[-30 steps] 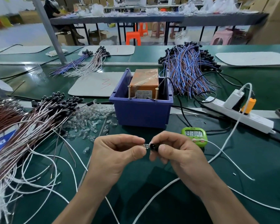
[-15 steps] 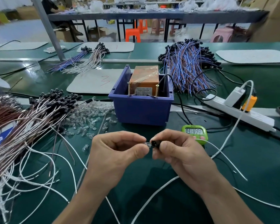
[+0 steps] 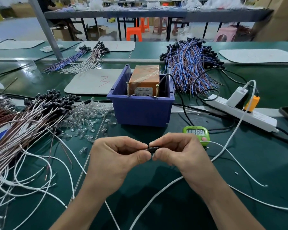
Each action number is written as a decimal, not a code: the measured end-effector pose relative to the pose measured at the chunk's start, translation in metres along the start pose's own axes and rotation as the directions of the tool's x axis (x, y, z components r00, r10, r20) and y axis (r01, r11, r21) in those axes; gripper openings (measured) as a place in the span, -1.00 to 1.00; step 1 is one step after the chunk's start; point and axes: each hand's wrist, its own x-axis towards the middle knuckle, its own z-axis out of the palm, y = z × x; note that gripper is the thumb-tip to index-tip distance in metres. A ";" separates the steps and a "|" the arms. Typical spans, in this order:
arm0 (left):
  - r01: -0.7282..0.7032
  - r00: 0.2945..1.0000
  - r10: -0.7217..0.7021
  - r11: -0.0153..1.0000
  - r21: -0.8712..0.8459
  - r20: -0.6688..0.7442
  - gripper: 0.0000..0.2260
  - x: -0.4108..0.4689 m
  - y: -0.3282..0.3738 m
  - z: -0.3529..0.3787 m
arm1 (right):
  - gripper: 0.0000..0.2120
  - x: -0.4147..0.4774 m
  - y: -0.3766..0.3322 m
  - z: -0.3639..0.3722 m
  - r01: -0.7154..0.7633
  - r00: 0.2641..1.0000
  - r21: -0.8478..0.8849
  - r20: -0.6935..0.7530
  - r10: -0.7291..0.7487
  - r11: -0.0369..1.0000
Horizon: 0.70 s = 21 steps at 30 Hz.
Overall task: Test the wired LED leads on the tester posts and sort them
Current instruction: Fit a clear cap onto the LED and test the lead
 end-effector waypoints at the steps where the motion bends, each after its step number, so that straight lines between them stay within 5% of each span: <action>1: 0.018 1.000 -0.018 0.999 -0.027 0.010 -0.83 0.001 -0.002 0.001 | -0.85 0.000 0.000 0.000 0.003 1.000 -0.009 -0.005 -0.003 1.000; 7: 0.079 0.996 -0.075 0.992 -0.099 0.046 -0.84 0.003 -0.008 0.002 | -0.84 -0.004 0.000 0.001 0.046 0.997 -0.170 -0.056 -0.056 0.984; 15: 0.150 0.986 -0.140 0.981 -0.126 0.086 -0.79 0.003 -0.012 0.003 | -0.86 -0.004 0.000 0.002 0.014 1.000 -0.074 -0.001 -0.014 0.997; 21: 0.293 0.934 -0.230 0.932 -0.214 0.274 -0.59 0.009 -0.010 -0.006 | -0.85 -0.002 -0.004 -0.007 0.004 0.997 -0.038 0.073 -0.001 0.999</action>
